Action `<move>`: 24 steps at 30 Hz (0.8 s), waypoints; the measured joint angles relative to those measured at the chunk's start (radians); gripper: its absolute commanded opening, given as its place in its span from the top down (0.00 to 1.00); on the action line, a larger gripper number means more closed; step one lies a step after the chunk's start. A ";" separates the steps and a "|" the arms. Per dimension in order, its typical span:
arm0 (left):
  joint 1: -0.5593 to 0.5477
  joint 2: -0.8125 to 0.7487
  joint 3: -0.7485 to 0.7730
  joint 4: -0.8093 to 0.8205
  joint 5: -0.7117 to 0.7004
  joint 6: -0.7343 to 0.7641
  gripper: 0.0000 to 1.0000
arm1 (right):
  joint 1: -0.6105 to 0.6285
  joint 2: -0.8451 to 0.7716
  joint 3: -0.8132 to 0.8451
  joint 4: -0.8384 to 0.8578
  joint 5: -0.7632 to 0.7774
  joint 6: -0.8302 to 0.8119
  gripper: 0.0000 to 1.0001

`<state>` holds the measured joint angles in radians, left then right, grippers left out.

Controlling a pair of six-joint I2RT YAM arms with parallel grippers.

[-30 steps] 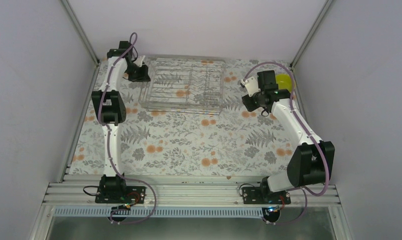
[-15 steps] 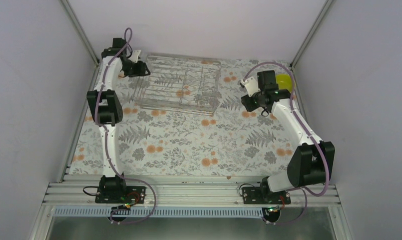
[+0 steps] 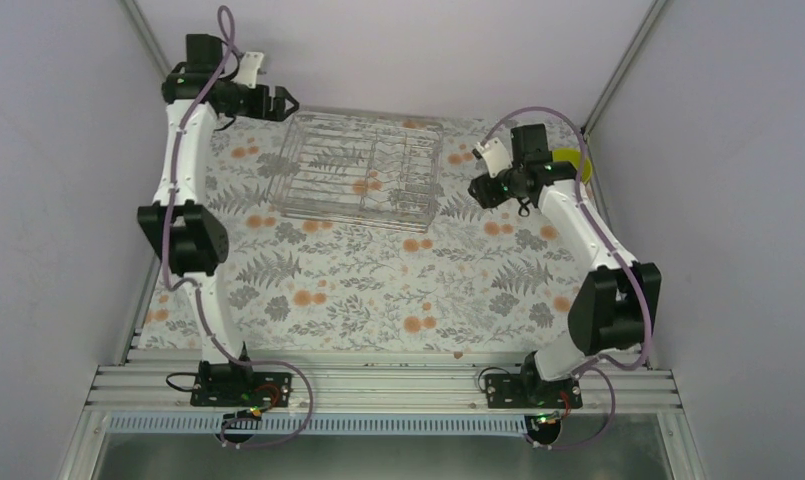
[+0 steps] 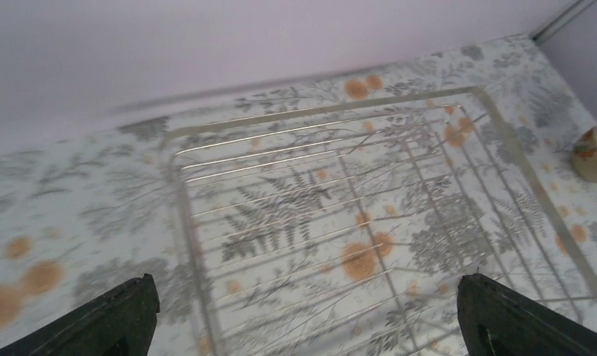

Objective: Unload the bowls from the dish rack

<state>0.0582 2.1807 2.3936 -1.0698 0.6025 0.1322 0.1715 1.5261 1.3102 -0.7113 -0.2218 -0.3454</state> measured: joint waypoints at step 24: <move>0.100 -0.663 -0.996 0.486 -0.471 0.065 0.00 | 0.084 0.558 0.503 -0.104 -0.150 0.158 0.56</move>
<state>0.1581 1.5173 1.3979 -0.5838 0.1314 0.1974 0.2550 2.0846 1.8133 -0.8154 -0.3714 -0.1871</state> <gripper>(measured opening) 0.998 0.527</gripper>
